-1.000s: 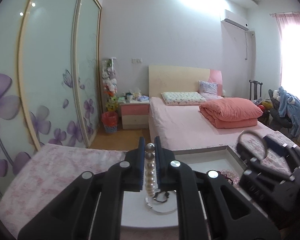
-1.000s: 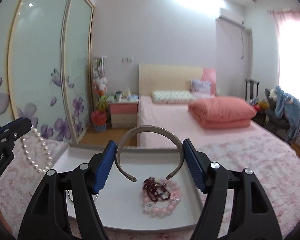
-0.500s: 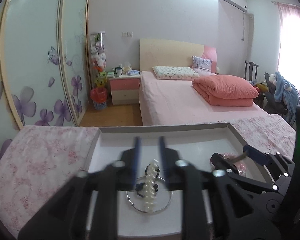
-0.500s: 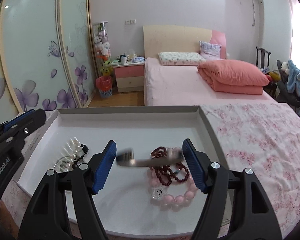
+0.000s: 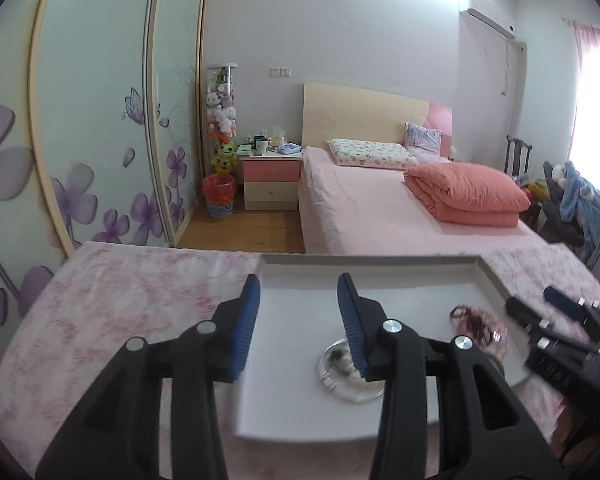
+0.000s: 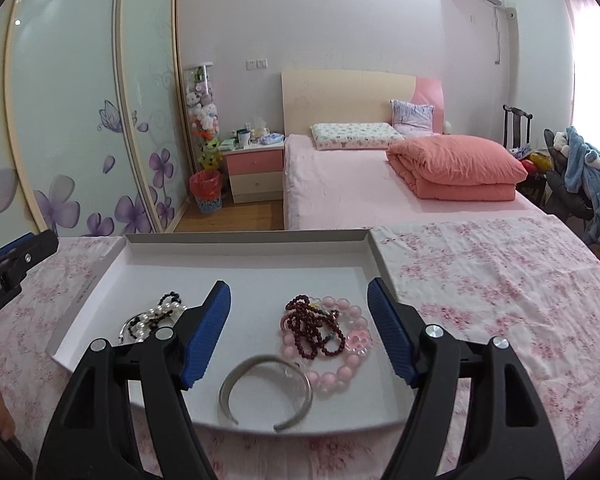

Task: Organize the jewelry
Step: 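Open the left tool to drop the pearl bracelet while the right tool releases the cuff, then grasp a single pearl earring with the left tool while the right tool grasps the silver ring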

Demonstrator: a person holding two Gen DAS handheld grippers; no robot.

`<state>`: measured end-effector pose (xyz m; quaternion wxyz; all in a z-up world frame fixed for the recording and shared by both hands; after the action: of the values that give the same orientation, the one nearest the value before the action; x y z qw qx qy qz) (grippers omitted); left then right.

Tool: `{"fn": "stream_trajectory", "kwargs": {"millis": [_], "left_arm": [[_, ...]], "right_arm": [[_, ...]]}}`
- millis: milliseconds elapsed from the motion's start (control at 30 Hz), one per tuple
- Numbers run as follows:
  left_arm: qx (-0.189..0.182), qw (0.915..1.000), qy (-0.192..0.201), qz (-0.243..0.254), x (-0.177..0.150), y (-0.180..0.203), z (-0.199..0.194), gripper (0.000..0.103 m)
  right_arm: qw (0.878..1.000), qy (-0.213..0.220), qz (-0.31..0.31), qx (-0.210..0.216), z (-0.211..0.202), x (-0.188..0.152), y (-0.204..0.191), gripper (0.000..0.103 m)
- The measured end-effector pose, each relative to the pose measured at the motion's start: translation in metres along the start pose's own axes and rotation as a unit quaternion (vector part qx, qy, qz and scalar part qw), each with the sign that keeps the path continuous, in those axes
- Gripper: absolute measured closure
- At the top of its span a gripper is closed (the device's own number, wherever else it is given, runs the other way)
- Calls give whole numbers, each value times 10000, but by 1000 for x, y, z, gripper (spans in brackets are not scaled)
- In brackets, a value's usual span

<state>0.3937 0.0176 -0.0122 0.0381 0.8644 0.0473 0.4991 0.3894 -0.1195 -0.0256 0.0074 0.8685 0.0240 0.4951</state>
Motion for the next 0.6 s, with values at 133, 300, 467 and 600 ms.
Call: {"fn": "stream_trajectory", "kwargs": {"millis": [133,300,467,600], "left_arm": [[48,9998,-146,111,-16,-17,-20,63],[-163,9978,-635,-20,-45,-34,-29,63],[-603,9892,-1338,-41,-85,-31,-34,63],[-778,9818,-1734,-53,-109,-24,-33,63]], "right_arm": [[9999,102,-25,10,-20,-7,2,32],[10000,11,-20,41,-33,-24,7,32],[9997,-236,20,61,-40,-45,15,32],[9989,-459,-28,42,-45,-63,20,32]]}}
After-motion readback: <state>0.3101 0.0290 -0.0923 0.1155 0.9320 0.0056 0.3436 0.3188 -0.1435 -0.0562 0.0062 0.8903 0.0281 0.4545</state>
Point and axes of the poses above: each gripper's, at about its wrist camera, not at the fingertips, and z roughly the way its jaws point, y to its right, x to its top, the point moved 4 cm from there along z, roughly the way its jaws point, and after that the axes turned 6 degrees about -z, right-handed, at the moved point
